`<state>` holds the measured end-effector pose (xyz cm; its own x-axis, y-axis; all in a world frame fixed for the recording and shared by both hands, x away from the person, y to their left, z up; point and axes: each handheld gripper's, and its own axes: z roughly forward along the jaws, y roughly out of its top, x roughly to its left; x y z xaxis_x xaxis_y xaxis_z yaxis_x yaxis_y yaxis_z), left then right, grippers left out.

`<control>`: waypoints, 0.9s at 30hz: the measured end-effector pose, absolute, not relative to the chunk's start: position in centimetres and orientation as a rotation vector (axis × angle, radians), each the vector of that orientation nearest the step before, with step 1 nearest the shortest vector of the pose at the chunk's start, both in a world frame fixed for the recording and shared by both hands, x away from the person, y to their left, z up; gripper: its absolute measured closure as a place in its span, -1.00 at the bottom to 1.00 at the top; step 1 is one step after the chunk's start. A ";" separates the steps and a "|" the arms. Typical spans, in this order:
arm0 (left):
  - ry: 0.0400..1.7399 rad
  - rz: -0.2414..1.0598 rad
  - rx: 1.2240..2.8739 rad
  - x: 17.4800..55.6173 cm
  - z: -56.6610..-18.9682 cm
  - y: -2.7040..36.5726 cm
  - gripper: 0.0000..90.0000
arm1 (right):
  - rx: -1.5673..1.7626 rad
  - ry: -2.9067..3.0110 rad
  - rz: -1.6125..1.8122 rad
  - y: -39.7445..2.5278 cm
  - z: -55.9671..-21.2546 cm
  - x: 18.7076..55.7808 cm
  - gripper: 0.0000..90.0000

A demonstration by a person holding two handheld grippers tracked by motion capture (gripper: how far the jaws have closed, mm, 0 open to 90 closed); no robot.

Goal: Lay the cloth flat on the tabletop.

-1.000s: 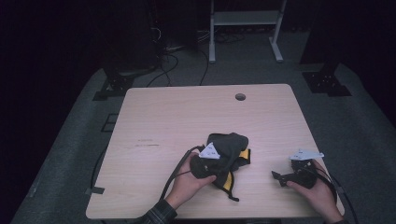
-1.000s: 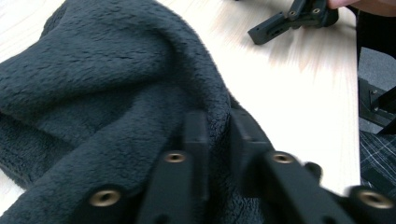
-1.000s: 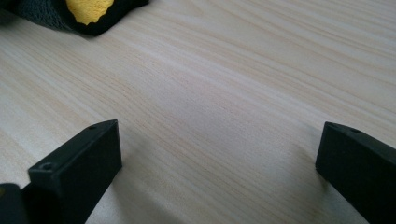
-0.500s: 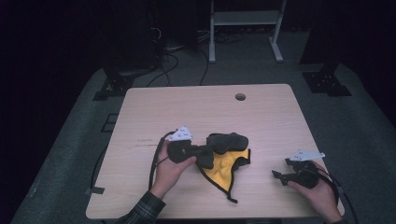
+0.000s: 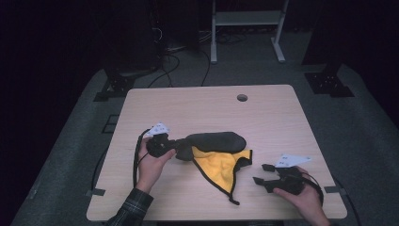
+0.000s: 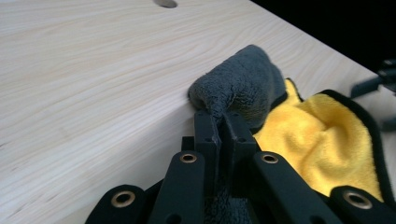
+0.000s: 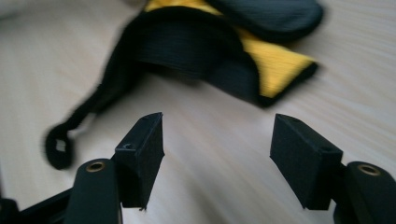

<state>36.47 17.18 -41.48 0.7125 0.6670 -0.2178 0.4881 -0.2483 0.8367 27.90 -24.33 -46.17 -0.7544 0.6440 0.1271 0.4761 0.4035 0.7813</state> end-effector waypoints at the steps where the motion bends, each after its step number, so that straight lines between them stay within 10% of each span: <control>1: 0.900 0.226 1.906 36.5 -41.5 17.4 0.91 | 0.976 2.489 1.279 -23.6 -46.2 27.8 -0.22; 14: 0.947 0.253 1.903 36.1 -41.7 19.4 0.91 | 0.866 2.723 1.330 -17.4 -47.2 26.8 -0.01; 22: 0.977 0.248 1.910 35.2 -41.8 20.8 0.90 | 0.895 2.803 1.266 -17.3 -47.4 27.0 0.87; 27: 1.002 0.227 1.937 34.5 -42.4 21.4 0.89 | 0.941 2.770 1.239 -18.5 -47.1 27.6 0.90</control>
